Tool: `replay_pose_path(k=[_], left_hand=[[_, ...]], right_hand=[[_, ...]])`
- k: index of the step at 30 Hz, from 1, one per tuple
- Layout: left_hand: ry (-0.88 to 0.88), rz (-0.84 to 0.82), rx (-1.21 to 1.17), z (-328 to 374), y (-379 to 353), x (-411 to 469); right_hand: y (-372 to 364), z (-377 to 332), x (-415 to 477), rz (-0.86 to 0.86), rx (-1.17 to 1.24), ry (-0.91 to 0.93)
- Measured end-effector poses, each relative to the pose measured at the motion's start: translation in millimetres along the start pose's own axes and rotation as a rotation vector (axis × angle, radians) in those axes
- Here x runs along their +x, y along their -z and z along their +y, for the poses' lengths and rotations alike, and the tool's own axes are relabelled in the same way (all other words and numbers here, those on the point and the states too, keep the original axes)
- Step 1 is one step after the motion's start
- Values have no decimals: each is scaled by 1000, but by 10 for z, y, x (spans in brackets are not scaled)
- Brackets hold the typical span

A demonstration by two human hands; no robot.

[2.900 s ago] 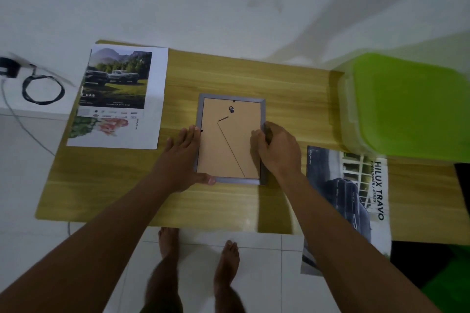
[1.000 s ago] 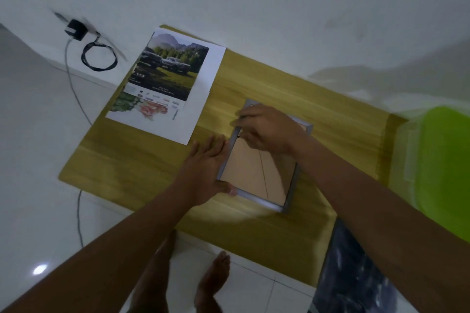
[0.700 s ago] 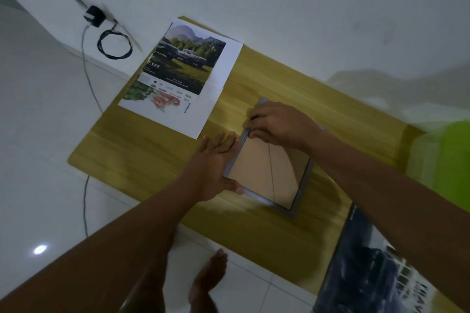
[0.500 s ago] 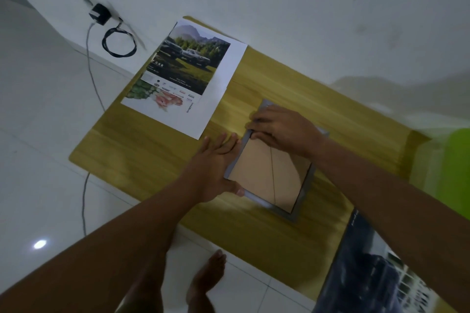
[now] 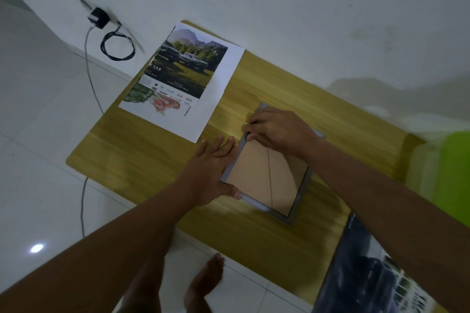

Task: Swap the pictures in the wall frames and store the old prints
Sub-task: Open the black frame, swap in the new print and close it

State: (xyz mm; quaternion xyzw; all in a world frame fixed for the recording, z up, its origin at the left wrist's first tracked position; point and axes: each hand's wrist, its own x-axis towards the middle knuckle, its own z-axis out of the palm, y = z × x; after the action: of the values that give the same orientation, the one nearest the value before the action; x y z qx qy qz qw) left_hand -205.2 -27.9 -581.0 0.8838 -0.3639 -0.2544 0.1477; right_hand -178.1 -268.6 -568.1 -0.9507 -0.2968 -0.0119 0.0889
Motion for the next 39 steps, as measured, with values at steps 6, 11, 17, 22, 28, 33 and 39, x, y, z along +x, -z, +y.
replay_pose_path(k=[6, 11, 17, 22, 28, 33, 39], left_hand=[[11, 5, -57, -17, -10, -17], [11, -12, -69, -42, -11, -37], [-22, 15, -27, -64, -14, 5], [-21, -5, -3, -75, -66, 17], [-22, -12, 21, -71, -70, 32], [-22, -19, 21, -45, -43, 28], [-26, -20, 26, -49, -55, 21]], right_hand=[[44, 30, -52, -50, 62, -124], [229, 120, -460, 51, 170, -628], [93, 145, -651, 60, 235, -855], [3, 146, -609, 153, 238, -937], [27, 150, -582, 167, 163, -903], [27, 168, -581, 185, 168, -901], [54, 182, -566, 120, 139, -909]])
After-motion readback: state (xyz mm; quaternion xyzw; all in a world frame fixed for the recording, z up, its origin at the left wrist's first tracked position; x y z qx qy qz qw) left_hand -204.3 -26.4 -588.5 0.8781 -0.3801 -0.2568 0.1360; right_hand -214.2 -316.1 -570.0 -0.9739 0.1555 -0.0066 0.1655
